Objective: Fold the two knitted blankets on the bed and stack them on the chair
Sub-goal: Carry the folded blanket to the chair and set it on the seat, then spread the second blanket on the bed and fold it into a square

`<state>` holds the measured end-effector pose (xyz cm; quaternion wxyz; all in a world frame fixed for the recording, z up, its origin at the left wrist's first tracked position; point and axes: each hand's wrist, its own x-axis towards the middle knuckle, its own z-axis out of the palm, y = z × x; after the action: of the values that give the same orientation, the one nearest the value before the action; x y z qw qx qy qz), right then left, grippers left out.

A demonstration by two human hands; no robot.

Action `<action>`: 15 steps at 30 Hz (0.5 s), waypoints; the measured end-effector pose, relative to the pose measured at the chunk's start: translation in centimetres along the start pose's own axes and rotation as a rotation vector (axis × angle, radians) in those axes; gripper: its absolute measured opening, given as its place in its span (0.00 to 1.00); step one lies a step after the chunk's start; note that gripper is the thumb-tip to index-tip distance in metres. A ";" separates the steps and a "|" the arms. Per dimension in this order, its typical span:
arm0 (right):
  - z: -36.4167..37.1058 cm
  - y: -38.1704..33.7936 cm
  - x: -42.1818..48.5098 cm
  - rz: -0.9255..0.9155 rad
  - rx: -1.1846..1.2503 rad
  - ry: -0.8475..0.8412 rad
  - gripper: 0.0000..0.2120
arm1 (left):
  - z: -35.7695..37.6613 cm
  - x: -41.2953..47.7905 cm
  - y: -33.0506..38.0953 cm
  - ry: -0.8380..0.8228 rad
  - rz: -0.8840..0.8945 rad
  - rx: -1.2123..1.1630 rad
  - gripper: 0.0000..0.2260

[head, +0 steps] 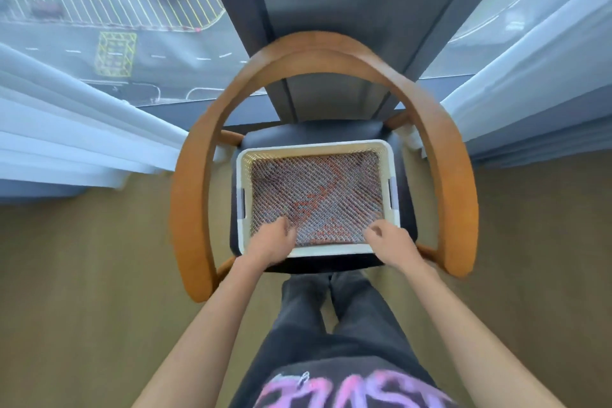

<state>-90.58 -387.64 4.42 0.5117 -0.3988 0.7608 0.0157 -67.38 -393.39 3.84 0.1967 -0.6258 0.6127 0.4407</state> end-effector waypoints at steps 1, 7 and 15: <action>-0.3 0.1 -1.9 0.018 0.048 0.004 0.12 | -0.4 -1.4 0.2 0.007 0.014 -0.028 0.12; 0.0 1.8 -11.3 0.111 0.350 0.151 0.11 | -1.7 -7.7 0.7 0.066 0.165 -0.086 0.11; 5.2 6.6 -22.8 0.311 0.725 0.471 0.11 | -1.4 -11.6 7.4 -0.127 0.610 0.407 0.10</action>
<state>-87.06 -367.42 17.49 0.4231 -0.0680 0.8635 -0.2660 -72.31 -388.86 15.92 0.2143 -0.3340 0.8326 0.3863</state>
